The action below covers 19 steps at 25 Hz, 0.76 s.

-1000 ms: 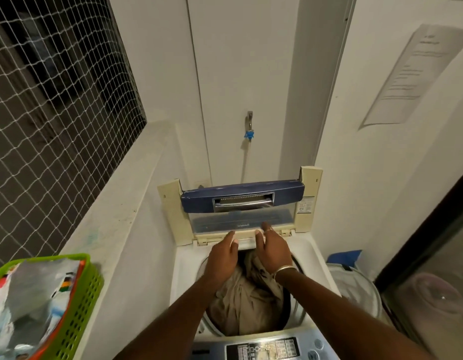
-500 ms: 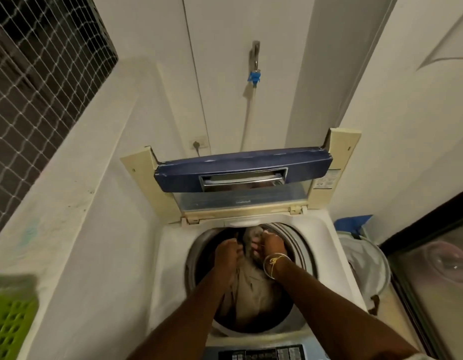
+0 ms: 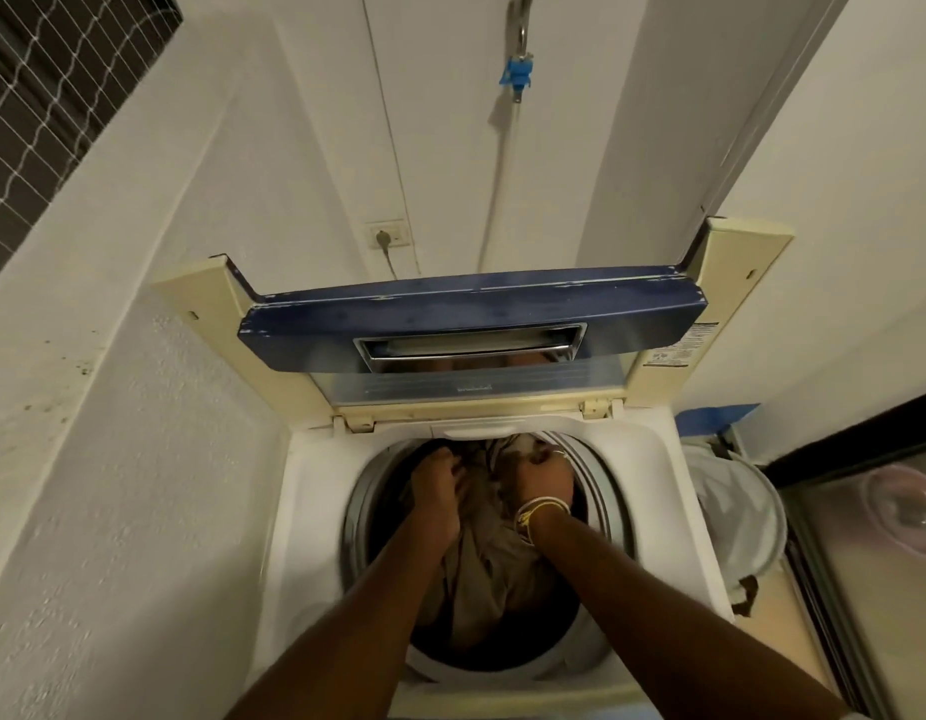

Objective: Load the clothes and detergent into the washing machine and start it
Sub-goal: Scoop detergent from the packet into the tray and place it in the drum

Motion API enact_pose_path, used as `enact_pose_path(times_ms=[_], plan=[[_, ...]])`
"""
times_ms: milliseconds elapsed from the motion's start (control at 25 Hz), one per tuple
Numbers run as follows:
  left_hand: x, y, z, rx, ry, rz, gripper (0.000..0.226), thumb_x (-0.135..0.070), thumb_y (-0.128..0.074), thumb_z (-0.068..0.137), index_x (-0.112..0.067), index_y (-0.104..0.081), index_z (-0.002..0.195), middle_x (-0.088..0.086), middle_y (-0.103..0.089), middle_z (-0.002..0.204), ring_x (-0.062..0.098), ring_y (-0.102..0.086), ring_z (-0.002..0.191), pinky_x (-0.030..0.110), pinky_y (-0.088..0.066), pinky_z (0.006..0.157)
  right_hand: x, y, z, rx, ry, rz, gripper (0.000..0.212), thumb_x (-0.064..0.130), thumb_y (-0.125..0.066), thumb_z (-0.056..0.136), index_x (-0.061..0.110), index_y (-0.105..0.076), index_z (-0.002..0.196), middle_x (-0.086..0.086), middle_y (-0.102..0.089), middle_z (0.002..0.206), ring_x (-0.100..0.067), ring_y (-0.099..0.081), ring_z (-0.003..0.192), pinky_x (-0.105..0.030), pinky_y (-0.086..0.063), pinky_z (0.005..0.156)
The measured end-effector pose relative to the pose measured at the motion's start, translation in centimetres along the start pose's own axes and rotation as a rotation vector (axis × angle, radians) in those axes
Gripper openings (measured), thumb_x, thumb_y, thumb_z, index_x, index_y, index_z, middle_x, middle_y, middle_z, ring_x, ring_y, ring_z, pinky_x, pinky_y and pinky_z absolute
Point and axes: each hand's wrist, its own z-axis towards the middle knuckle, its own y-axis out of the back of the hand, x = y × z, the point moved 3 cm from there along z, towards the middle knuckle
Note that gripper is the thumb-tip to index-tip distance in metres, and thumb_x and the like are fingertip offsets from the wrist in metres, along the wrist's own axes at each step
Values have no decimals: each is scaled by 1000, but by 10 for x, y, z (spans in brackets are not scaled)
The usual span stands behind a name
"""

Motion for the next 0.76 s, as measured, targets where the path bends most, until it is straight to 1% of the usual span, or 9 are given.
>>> enact_pose_path(times_ms=[40,120,200,320,360,440,560,680,760], plan=[[-2,-3,3,20,-34,-31,39,-23,-51,99,-13,-53,137,10,-63,125,27,-60,109,44,-47,103,5,1,-3,-38,36,61,25,26,-52,93,10,-65,108,-9,-67,101,-27,-63,93,-31,-47,77],[-8,-8,1,39,-85,-92,37,-23,-50,100,-10,-54,134,12,-64,124,27,-60,110,42,-48,100,16,-6,-5,28,10,336,24,25,-47,99,8,-64,98,-11,-67,93,-28,-65,85,-32,-51,73],[-10,-13,2,25,-95,-162,32,-24,-50,101,-5,-57,126,14,-65,119,27,-62,107,39,-49,93,26,-19,-5,140,-157,719,32,27,-41,102,7,-62,90,-14,-68,87,-25,-66,76,-32,-52,65],[-11,-16,2,34,-80,-222,26,-27,-52,101,-6,-61,113,13,-65,111,26,-61,104,40,-48,96,30,-31,-8,193,-298,1027,36,38,-41,102,11,-66,104,-12,-71,92,-24,-66,82,-31,-50,64],[-11,-17,2,39,-74,-238,25,-26,-52,101,-6,-61,112,13,-65,111,26,-60,106,41,-47,99,31,-32,-10,217,-301,1088,36,40,-42,102,12,-65,104,-9,-70,89,-22,-65,81,-31,-50,64],[-12,-16,7,57,-63,-264,28,-27,-52,101,-5,-59,118,12,-64,113,25,-60,107,40,-46,101,33,-28,-16,235,-315,1178,36,40,-44,101,11,-65,94,-6,-67,80,-20,-61,73,-29,-49,64],[-6,-14,18,41,-65,-243,29,-30,-55,99,-8,-59,118,8,-63,104,20,-59,94,35,-49,88,36,-29,-20,241,-335,1229,42,42,-44,100,12,-62,75,-3,-60,63,-17,-50,59,-27,-43,59],[8,-11,19,37,-102,-241,26,-28,-50,100,-10,-59,117,8,-58,89,19,-55,79,33,-49,75,33,-35,-27,199,-381,1269,49,51,-44,97,14,-54,68,-3,-49,58,-17,-46,55,-28,-41,59],[20,-5,18,70,-137,-248,24,-25,-46,101,-12,-58,118,9,-56,84,20,-53,75,35,-48,72,24,-34,-35,199,-397,1294,49,52,-44,97,14,-52,68,-2,-45,55,-17,-44,51,-27,-39,55]])
